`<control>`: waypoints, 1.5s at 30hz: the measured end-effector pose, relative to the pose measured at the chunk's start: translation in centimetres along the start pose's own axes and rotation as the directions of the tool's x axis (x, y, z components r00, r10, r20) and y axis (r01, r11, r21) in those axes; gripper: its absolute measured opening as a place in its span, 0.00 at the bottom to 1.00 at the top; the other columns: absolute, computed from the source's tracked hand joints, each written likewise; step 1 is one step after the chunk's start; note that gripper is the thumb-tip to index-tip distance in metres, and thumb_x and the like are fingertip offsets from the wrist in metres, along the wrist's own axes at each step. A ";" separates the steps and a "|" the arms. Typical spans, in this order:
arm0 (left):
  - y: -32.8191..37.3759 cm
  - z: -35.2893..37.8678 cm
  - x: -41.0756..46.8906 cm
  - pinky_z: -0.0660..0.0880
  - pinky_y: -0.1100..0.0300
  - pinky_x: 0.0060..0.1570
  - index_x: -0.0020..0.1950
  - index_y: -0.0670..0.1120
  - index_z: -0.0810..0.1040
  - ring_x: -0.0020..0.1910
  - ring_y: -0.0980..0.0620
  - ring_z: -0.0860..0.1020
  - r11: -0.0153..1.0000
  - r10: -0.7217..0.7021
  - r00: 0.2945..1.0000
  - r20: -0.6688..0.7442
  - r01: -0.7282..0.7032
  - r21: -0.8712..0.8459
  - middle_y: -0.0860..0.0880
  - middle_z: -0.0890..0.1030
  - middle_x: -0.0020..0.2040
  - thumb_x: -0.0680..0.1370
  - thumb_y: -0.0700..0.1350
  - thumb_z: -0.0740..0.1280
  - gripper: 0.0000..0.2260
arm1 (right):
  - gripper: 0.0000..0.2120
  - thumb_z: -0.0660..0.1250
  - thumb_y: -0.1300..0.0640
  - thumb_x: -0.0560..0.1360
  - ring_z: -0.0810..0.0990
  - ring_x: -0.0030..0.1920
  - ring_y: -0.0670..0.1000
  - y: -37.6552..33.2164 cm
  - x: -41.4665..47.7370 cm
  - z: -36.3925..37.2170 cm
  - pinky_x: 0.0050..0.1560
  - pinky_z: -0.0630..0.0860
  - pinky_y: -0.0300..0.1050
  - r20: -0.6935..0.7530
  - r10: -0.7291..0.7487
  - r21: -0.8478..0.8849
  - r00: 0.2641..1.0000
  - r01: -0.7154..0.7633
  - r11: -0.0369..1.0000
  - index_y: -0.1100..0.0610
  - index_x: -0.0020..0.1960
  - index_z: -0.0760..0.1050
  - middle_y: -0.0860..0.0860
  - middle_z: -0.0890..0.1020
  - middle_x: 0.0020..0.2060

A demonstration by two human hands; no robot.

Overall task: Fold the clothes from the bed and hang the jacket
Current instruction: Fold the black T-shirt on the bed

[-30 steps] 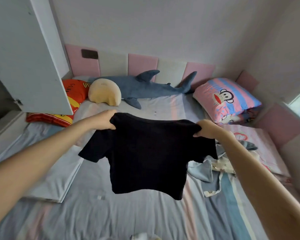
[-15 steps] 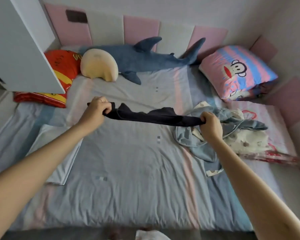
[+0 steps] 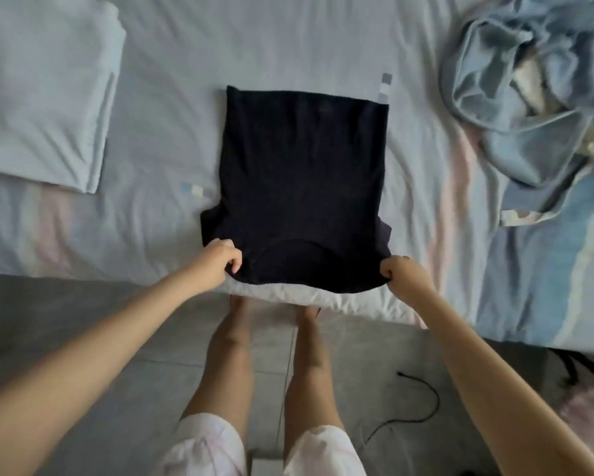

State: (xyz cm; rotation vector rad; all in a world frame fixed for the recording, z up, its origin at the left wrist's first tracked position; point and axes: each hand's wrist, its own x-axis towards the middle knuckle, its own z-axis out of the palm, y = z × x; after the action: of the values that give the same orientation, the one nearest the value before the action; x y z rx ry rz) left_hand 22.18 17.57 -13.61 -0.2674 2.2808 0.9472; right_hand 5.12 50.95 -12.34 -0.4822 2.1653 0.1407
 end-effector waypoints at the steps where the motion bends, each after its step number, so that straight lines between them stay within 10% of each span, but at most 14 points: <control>1: -0.7 0.9 0.7 0.64 0.65 0.43 0.40 0.45 0.77 0.48 0.48 0.68 1.000 -0.022 0.998 0.067 0.022 -0.003 0.53 0.68 0.40 0.65 0.23 0.59 0.19 | 0.15 0.56 0.71 0.67 0.72 0.42 0.56 0.0 0.7 0.8 0.32 0.65 0.43 0.055 -0.001 -0.014 0.998 0.002 1.000 0.51 0.34 0.63 0.49 0.69 0.38; 5: -2.6 0.6 5.2 0.67 0.53 0.61 0.53 0.47 0.77 0.58 0.44 0.71 0.990 -0.110 0.987 -0.118 0.098 -0.103 0.45 0.73 0.56 0.69 0.33 0.66 0.16 | 0.16 0.58 0.70 0.68 0.75 0.50 0.52 -0.1 5.9 1.1 0.50 0.70 0.44 -0.161 0.111 0.432 0.981 -0.031 0.901 0.54 0.49 0.75 0.50 0.75 0.47; 8: -3.1 -2.6 10.2 0.64 0.54 0.64 0.65 0.38 0.70 0.63 0.40 0.70 0.943 -0.263 0.818 -0.512 0.105 -0.316 0.37 0.71 0.62 0.73 0.36 0.68 0.20 | 0.15 0.62 0.65 0.74 0.76 0.46 0.48 -1.9 10.5 -2.8 0.48 0.72 0.40 -0.348 0.353 0.772 0.868 0.052 0.633 0.59 0.61 0.71 0.49 0.76 0.48; 11: -3.9 -6.2 16.3 0.62 0.61 0.66 0.73 0.43 0.60 0.67 0.46 0.67 0.856 -0.418 0.717 -0.558 0.104 -0.507 0.40 0.65 0.68 0.76 0.38 0.67 0.27 | 0.23 0.68 0.58 0.76 0.78 0.44 0.44 -4.1 16.3 -7.3 0.46 0.75 0.31 -0.303 0.416 0.933 0.857 0.177 0.315 0.57 0.67 0.64 0.47 0.76 0.47; 14: -3.5 -8.5 20.6 0.66 0.60 0.66 0.73 0.49 0.58 0.65 0.51 0.69 0.812 -0.409 0.691 -0.596 -0.022 -0.583 0.46 0.66 0.68 0.77 0.38 0.65 0.27 | 0.22 0.68 0.56 0.75 0.77 0.50 0.45 -5.7 20.7 -10.3 0.52 0.73 0.36 -0.391 0.388 0.892 0.835 0.240 0.384 0.56 0.66 0.66 0.49 0.77 0.55; 20: -4.5 -12.9 24.0 0.73 0.61 0.58 0.61 0.44 0.68 0.50 0.55 0.74 0.752 -0.519 0.489 -0.701 -0.128 -0.647 0.56 0.73 0.49 0.76 0.35 0.66 0.16 | 0.03 0.63 0.57 0.78 0.75 0.38 0.44 -5.4 24.3 -14.3 0.42 0.68 0.37 -0.440 0.585 0.881 0.682 0.202 0.428 0.54 0.46 0.72 0.46 0.76 0.39; 23: -5.0 -13.3 24.7 0.71 0.54 0.59 0.60 0.43 0.70 0.53 0.47 0.74 0.894 -0.416 0.473 -0.777 0.056 -0.444 0.51 0.73 0.51 0.74 0.37 0.68 0.16 | 0.14 0.65 0.59 0.75 0.74 0.58 0.52 -5.6 24.9 -14.3 0.58 0.68 0.43 -0.587 0.511 0.708 0.628 0.092 0.700 0.56 0.60 0.71 0.52 0.75 0.58; 25: -4.0 -13.5 25.0 0.67 0.53 0.59 0.61 0.44 0.73 0.60 0.45 0.71 0.989 -0.129 0.490 -0.862 0.122 -0.078 0.45 0.71 0.61 0.72 0.37 0.69 0.18 | 0.19 0.65 0.60 0.73 0.70 0.62 0.54 -6.7 24.6 -14.6 0.62 0.62 0.44 -0.823 0.229 0.359 0.521 0.164 0.919 0.55 0.64 0.69 0.52 0.72 0.61; 29: -1.6 -13.6 26.7 0.63 0.50 0.60 0.63 0.48 0.75 0.63 0.45 0.71 0.924 0.304 0.710 -0.635 -0.056 0.379 0.48 0.74 0.63 0.74 0.44 0.70 0.18 | 0.18 0.66 0.53 0.76 0.71 0.62 0.55 -8.9 25.2 -15.2 0.64 0.61 0.48 -0.687 -0.293 -0.081 0.665 0.331 0.940 0.53 0.65 0.71 0.52 0.73 0.60; 37: 1.0 -15.9 29.7 0.60 0.54 0.59 0.50 0.51 0.76 0.61 0.48 0.69 0.987 0.034 0.885 -0.464 0.044 0.155 0.50 0.70 0.56 0.69 0.44 0.76 0.14 | 0.25 0.72 0.47 0.72 0.72 0.59 0.57 -10.2 26.6 -18.4 0.60 0.67 0.49 -0.477 -0.218 -0.084 0.852 0.202 0.976 0.57 0.62 0.69 0.57 0.72 0.59; 45: 1.3 -17.1 29.8 0.59 0.51 0.59 0.50 0.50 0.77 0.62 0.45 0.67 0.917 -0.006 0.943 -0.332 0.138 0.375 0.48 0.68 0.61 0.71 0.55 0.73 0.13 | 0.31 0.69 0.33 0.66 0.68 0.61 0.58 -9.5 26.8 -18.9 0.63 0.64 0.51 -0.448 -0.071 -0.172 0.891 -0.007 0.985 0.57 0.55 0.77 0.57 0.70 0.59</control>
State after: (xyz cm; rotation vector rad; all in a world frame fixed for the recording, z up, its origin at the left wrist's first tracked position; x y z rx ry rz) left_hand -9.65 8.28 -22.72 -0.3494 2.6799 0.4053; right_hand -19.69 29.37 -21.66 -0.7044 2.6147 0.2124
